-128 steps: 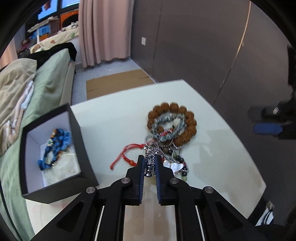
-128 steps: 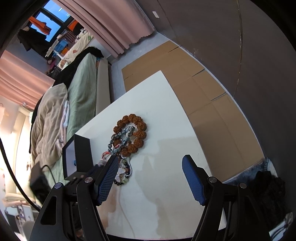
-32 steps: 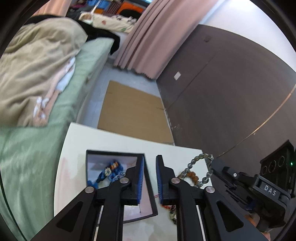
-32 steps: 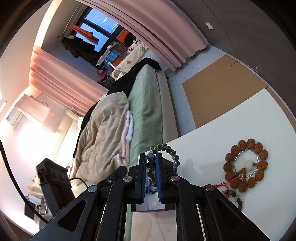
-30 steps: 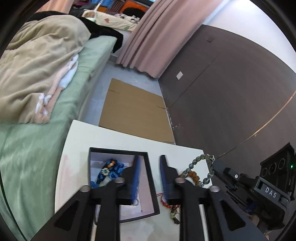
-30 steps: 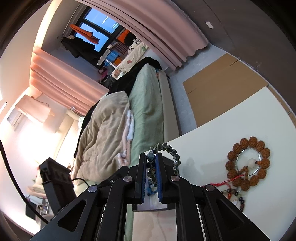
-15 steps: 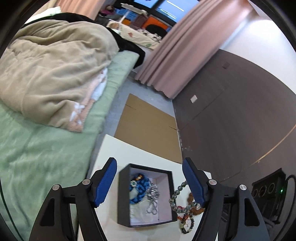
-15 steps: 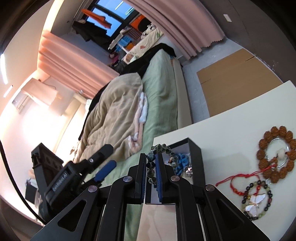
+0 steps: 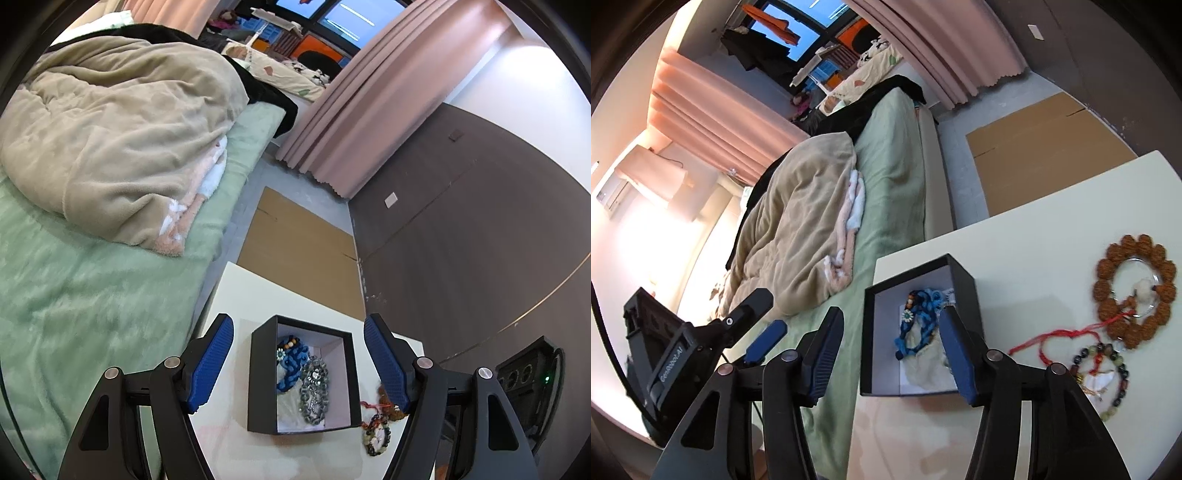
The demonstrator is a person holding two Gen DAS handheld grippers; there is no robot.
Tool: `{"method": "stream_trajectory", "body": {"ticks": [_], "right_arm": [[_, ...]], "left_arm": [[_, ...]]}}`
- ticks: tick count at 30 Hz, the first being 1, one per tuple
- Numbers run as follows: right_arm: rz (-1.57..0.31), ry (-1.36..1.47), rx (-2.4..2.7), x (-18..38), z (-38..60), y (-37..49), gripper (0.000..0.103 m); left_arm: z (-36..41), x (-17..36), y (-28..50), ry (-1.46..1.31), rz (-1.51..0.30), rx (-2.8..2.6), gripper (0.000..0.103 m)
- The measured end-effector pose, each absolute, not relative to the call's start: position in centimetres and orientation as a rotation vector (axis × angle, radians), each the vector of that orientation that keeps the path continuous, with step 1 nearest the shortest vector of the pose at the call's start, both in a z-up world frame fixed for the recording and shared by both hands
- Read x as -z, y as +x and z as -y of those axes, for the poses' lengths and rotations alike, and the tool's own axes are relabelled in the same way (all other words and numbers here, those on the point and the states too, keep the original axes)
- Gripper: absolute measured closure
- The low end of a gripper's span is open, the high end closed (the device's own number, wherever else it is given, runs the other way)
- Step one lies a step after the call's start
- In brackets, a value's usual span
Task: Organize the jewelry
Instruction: 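Release the silver chain into the box with the left gripper while the right drops grey beads in, then lower the left gripper onto the black-bead bracelet with butterfly charm and close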
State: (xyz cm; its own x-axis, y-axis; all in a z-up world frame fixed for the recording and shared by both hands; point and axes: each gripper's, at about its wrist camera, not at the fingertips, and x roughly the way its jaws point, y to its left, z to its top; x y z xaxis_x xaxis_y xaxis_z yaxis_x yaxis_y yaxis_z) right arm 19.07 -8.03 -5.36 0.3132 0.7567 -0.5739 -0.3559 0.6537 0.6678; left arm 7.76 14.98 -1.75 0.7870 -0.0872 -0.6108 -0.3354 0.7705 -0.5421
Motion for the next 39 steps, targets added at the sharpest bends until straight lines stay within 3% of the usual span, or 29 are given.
{"method": "stream_trajectory", "body": {"ticks": [9,14,27,30,39], "right_arm": [[-0.978,0.51,-0.667,4.4,13.5,18.8,0.048],[-0.956,0.516,-0.576,4.1,17.0,18.9,0.033],[-0.967,0.53,-0.483,4.5,21.8,19.0,0.033],[-0.962,0.538,-0.467,4.4,22.8,19.0,0.033],[-0.978,0.55,-0.414,4.9,24.8,19.7,0.033]], "left_arm": [[-12.6,1.9,7.6,-0.625,-0.688,-0.112,0.029],[-10.3,2.0,8.0,-0.556,-0.714,-0.071,0.029],[-3.9,2.6,9.2,-0.418,-0.757,0.034,0.03],[-2.4,2.9,9.5,-0.388,-0.766,0.052,0.033],[1.4,4.5,11.0,-0.322,-0.835,0.11,0.055]]}}
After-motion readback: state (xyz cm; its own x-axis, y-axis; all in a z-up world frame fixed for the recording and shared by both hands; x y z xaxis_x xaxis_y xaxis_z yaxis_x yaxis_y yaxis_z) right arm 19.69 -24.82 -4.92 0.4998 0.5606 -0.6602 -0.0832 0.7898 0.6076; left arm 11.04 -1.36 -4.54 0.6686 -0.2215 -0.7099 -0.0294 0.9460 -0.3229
